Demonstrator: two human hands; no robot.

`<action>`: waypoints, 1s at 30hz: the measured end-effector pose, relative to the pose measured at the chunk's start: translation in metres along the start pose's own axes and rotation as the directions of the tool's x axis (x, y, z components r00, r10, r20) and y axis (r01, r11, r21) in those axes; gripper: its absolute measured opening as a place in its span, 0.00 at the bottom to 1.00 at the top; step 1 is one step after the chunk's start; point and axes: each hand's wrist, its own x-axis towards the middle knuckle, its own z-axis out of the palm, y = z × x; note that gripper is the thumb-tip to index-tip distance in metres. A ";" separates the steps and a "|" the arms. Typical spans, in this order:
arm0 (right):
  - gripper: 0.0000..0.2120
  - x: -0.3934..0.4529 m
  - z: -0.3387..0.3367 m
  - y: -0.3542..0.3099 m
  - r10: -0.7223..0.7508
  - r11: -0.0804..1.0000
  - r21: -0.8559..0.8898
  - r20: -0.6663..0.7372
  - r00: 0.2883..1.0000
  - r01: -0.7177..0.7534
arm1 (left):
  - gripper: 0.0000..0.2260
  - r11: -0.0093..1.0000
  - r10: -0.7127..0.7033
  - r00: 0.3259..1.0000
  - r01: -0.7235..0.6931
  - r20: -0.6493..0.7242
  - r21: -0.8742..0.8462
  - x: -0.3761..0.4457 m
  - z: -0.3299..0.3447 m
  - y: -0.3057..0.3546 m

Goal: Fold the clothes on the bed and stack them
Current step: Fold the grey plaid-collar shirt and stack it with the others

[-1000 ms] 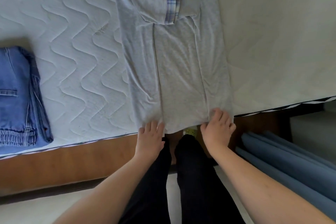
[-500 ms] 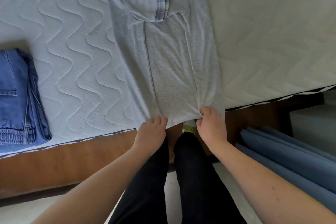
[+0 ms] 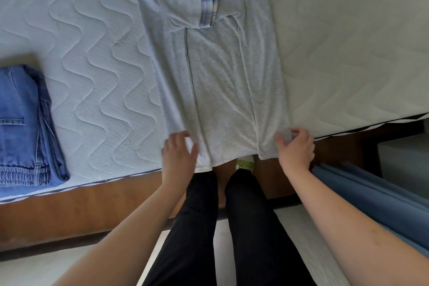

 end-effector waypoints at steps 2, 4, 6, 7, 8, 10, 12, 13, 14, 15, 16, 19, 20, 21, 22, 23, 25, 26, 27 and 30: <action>0.26 0.005 -0.002 0.001 0.062 0.998 0.008 0.020 0.998 -0.062 | 0.22 0.950 -0.298 0.955 0.298 0.018 -0.092 0.003 -0.005 -0.015; 0.27 0.009 -0.004 0.004 0.081 0.997 0.004 0.095 0.992 -0.082 | 0.29 0.835 -0.473 0.855 0.512 0.214 -0.201 0.007 -0.006 -0.023; 0.27 0.013 -0.007 0.005 0.062 0.998 -0.045 0.204 0.977 -0.054 | 0.30 0.779 -0.512 0.787 0.594 0.344 -0.199 0.009 -0.005 -0.027; 0.25 0.014 -0.009 0.006 0.043 0.999 -0.013 0.250 0.967 -0.041 | 0.27 0.774 -0.521 0.771 0.608 0.367 -0.178 0.010 -0.005 -0.028; 0.22 0.013 -0.012 0.007 0.033 0.996 0.073 0.289 0.957 -0.056 | 0.23 0.763 -0.528 0.761 0.620 0.376 -0.184 0.008 -0.005 -0.028; 0.16 0.006 -0.020 0.006 0.034 0.942 0.296 0.391 0.920 -0.161 | 0.12 0.677 -0.536 0.743 0.662 0.402 -0.320 -0.001 -0.006 -0.026; 0.17 -0.003 -0.027 0.003 0.013 0.894 0.388 0.475 0.880 -0.223 | 0.06 0.551 -0.516 0.738 0.674 0.434 -0.491 -0.014 -0.010 -0.024; 0.17 -0.006 -0.030 -0.001 -0.011 0.885 0.410 0.489 0.872 -0.219 | 0.05 0.511 -0.504 0.750 0.658 0.428 -0.552 -0.019 -0.014 -0.024; 0.15 -0.009 -0.034 -0.005 -0.043 0.869 0.451 0.483 0.875 -0.206 | 0.05 0.496 -0.499 0.767 0.634 0.403 -0.593 -0.024 -0.018 -0.024; 0.13 -0.010 -0.039 -0.009 -0.080 0.838 0.510 0.465 0.882 -0.193 | 0.06 0.500 -0.501 0.784 0.608 0.367 -0.617 -0.029 -0.023 -0.024; 0.11 -0.012 -0.044 -0.012 -0.117 0.807 0.565 0.437 0.892 -0.172 | 0.07 0.509 -0.504 0.799 0.582 0.328 -0.634 -0.033 -0.028 -0.026; 0.10 -0.018 -0.053 -0.006 -0.124 0.798 0.592 0.350 0.928 -0.116 | 0.09 0.596 -0.475 0.842 0.522 0.257 -0.610 -0.044 -0.036 -0.035; 0.11 -0.019 -0.051 0.000 -0.078 0.831 0.541 0.350 0.933 -0.133 | 0.08 0.636 -0.464 0.844 0.528 0.268 -0.563 -0.048 -0.037 -0.038; 0.12 -0.020 -0.048 0.007 -0.022 0.877 0.455 0.366 0.930 -0.158 | 0.07 0.664 -0.466 0.834 0.550 0.294 -0.507 -0.049 -0.037 -0.041; 0.13 -0.021 -0.043 0.015 0.022 0.925 0.342 0.387 0.922 -0.166 | 0.07 0.676 -0.481 0.815 0.580 0.324 -0.455 -0.051 -0.034 -0.043; 0.14 -0.021 -0.039 0.022 0.040 0.966 0.219 0.408 0.912 -0.140 | 0.07 0.676 -0.502 0.791 0.611 0.349 -0.413 -0.052 -0.031 -0.045; 0.16 -0.023 -0.031 0.031 0.023 1.000 0.008 0.421 0.907 -0.029 | 0.08 0.647 -0.550 0.746 0.665 0.377 -0.372 -0.055 -0.024 -0.044; 0.16 -0.025 -0.029 0.033 0.020 0.999 -0.037 0.414 0.910 -0.005 | 0.08 0.636 -0.563 0.734 0.678 0.380 -0.368 -0.058 -0.020 -0.042; 0.15 -0.030 -0.027 0.034 0.025 0.999 -0.032 0.404 0.914 -0.013 | 0.08 0.633 -0.563 0.734 0.678 0.380 -0.373 -0.062 -0.017 -0.041; 0.17 -0.049 -0.030 0.031 0.024 0.989 0.131 0.319 0.948 -0.069 | 0.15 0.627 -0.557 0.752 0.660 0.354 -0.415 -0.077 -0.020 -0.035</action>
